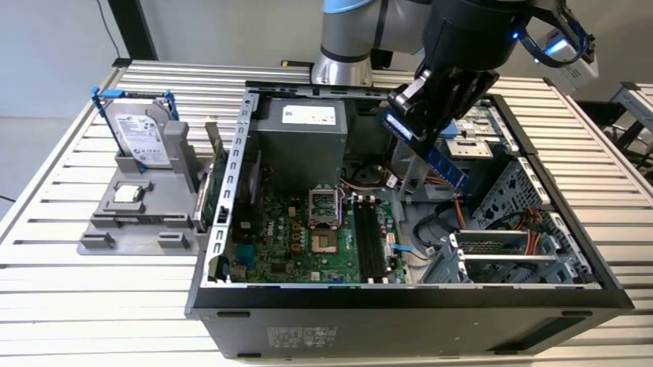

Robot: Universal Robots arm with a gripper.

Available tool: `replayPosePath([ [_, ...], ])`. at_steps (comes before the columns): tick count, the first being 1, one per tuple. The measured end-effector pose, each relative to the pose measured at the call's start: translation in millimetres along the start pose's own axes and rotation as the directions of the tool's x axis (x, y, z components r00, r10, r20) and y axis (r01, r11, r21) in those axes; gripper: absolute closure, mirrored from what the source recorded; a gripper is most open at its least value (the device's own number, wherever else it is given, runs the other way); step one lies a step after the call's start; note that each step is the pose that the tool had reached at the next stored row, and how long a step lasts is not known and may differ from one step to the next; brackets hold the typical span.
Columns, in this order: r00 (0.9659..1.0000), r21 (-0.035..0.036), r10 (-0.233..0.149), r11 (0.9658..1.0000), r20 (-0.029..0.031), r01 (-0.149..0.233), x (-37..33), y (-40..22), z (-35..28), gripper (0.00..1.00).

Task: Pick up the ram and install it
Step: 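Insert the ram into the slot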

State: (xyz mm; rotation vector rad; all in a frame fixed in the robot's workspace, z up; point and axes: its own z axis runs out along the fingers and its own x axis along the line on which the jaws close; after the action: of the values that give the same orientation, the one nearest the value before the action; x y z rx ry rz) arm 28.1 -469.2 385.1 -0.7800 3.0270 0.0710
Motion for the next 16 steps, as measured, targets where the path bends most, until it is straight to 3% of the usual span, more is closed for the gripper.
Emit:
replayPosePath([
  [7, 0.9986, 0.0012, 0.053, 0.9986, 0.0023, -0.053, 0.0, 0.0, 0.1, 1.0],
  [16, 0.9969, 0.0019, 0.078, 0.9969, 0.0033, -0.078, 0.1, 0.0, 0.0, 1.0],
])
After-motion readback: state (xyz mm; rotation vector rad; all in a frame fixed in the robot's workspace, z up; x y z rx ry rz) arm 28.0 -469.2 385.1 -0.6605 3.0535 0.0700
